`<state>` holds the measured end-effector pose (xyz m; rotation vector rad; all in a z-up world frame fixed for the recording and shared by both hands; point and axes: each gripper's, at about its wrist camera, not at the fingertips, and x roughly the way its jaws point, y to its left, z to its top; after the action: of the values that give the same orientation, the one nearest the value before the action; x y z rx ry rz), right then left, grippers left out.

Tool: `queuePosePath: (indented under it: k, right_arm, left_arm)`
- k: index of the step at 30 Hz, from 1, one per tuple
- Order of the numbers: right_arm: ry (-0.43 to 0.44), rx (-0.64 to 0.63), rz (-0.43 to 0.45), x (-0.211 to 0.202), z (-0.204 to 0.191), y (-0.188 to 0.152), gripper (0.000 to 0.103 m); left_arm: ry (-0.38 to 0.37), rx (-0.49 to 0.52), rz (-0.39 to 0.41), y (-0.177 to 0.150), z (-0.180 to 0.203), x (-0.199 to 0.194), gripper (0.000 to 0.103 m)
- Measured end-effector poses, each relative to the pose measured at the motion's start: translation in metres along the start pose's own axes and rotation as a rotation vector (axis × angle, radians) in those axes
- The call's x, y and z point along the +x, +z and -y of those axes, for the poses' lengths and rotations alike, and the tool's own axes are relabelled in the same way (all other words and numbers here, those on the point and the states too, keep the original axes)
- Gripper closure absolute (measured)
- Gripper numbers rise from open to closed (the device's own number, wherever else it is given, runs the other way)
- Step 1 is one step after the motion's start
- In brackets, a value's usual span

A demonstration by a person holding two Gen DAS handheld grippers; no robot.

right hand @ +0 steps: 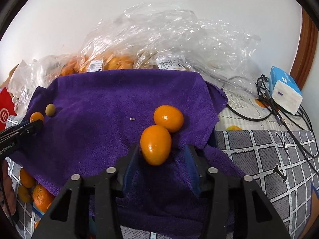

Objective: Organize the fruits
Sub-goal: 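Open both tools to release the oranges on the towel beside the earlier fruits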

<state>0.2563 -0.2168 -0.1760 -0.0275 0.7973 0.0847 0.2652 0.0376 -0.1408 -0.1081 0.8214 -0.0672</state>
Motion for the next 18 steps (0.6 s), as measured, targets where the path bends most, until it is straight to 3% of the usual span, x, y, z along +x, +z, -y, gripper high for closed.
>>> queuePosePath:
  k: [3, 7, 14, 18]
  right_arm:
    - [-0.012, -0.023, 0.029, -0.006, -0.004, 0.001, 0.034]
    - [-0.036, -0.043, 0.055, -0.013, -0.009, 0.003, 0.033]
    - [-0.003, -0.005, 0.155, -0.041, 0.000, 0.005, 0.033]
    - [-0.074, -0.017, 0.188, -0.049, -0.002, 0.007, 0.033]
  left_arm:
    - [-0.031, -0.016, 0.019, 0.001, -0.002, -0.006, 0.067]
    - [-0.033, -0.033, 0.077, 0.004, -0.004, -0.017, 0.057]
    - [-0.059, -0.078, 0.172, 0.005, -0.010, -0.037, 0.057]
    - [-0.036, -0.051, 0.187, 0.005, -0.003, -0.039, 0.057]
